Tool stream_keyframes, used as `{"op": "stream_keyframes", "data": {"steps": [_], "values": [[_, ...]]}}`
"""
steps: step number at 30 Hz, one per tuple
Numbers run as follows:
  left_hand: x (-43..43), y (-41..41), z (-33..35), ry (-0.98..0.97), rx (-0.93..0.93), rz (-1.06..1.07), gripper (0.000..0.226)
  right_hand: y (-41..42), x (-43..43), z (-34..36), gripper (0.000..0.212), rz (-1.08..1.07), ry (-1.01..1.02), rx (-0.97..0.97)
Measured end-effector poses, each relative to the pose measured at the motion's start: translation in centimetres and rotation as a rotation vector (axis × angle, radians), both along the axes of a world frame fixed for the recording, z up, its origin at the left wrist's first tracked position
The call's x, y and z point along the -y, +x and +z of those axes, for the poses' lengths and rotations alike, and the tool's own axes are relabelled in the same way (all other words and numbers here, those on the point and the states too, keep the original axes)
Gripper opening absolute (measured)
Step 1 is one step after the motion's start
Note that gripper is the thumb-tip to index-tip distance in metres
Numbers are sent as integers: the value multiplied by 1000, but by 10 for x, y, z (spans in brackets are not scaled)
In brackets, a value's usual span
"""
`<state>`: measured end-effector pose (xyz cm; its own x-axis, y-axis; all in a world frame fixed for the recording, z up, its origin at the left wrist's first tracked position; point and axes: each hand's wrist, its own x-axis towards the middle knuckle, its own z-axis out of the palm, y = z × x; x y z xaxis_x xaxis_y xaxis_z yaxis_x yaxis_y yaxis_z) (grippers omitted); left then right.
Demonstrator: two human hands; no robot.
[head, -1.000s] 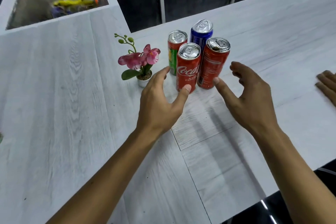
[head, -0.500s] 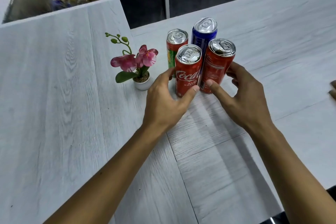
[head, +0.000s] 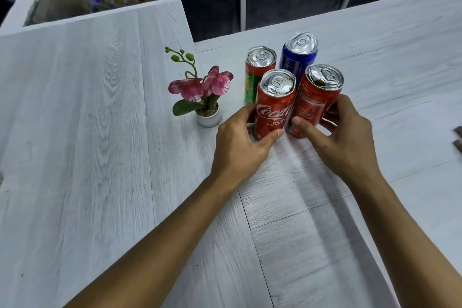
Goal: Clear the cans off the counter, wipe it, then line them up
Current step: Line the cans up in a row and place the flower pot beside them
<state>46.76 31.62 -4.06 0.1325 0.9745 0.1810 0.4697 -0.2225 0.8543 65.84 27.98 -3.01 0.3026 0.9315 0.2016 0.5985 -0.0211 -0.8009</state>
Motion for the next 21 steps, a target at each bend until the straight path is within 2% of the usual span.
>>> {"op": "stream_keyframes", "data": {"steps": [12, 21], "values": [[22, -27, 3, -34, 122, 41, 63, -17, 24, 1, 74, -15, -11, -19], [42, -71, 8, -20, 97, 63, 66, -57, 41, -1, 74, 33, -15, -21]]}}
